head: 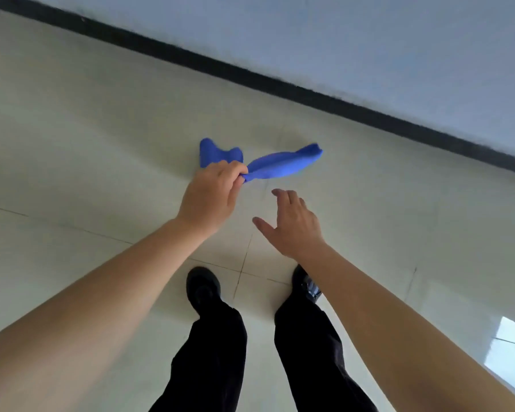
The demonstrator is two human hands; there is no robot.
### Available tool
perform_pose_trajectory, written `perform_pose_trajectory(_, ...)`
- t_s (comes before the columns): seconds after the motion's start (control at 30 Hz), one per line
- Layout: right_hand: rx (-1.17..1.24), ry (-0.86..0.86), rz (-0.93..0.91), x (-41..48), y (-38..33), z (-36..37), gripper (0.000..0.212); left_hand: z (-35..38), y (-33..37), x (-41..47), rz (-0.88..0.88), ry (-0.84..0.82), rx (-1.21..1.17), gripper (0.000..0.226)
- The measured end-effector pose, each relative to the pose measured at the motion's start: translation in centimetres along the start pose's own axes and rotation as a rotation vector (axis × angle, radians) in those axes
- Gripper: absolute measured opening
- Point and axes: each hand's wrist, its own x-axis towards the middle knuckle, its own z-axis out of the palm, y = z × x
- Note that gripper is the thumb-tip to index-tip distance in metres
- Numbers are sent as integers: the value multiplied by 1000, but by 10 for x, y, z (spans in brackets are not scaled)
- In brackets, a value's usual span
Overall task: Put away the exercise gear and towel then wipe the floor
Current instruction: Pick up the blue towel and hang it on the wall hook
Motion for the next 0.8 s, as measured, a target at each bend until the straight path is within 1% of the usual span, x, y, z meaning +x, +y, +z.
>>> perform_pose_trajectory(0.07,60,52,12,-31,-25,-58,78,-69,42,8,38,37,-5,31)
perform_pose_trajectory(0.2,339,144,64,-111,-66,-179,73,-207,129,0,93,38,-29,28)
perform_pose_trajectory(0.3,425,167,-17,-187,-91,-254,69,-304,200,-25,130,39,-80,18)
perform_pose_trajectory(0.4,490,185,-76,-255,-112,-308,62,-384,264,-56,177,83,-137,23)
perform_pose_trajectory(0.43,523,193,-91,-276,-119,-323,58,-407,282,-64,182,96,-141,21)
perform_pose_trajectory(0.5,591,218,-143,-317,-133,-351,44,-447,312,-77,183,114,-128,17)
perform_pose_trajectory(0.57,642,280,-190,-353,-145,-374,20,-480,336,-86,216,136,-115,16)
perform_pose_trajectory(0.6,649,321,-193,-370,-151,-385,16,-495,347,-90,248,146,-113,16)
perform_pose_trajectory(0.67,633,408,-173,-399,-157,-403,24,-520,366,-97,321,159,-122,15)
perform_pose_trajectory(0.73,606,504,-147,-426,-158,-414,25,-535,384,-103,397,160,-145,14)
perform_pose_trajectory(0.8,653,582,-113,-451,-153,-419,20,-543,403,-107,471,137,-171,14)
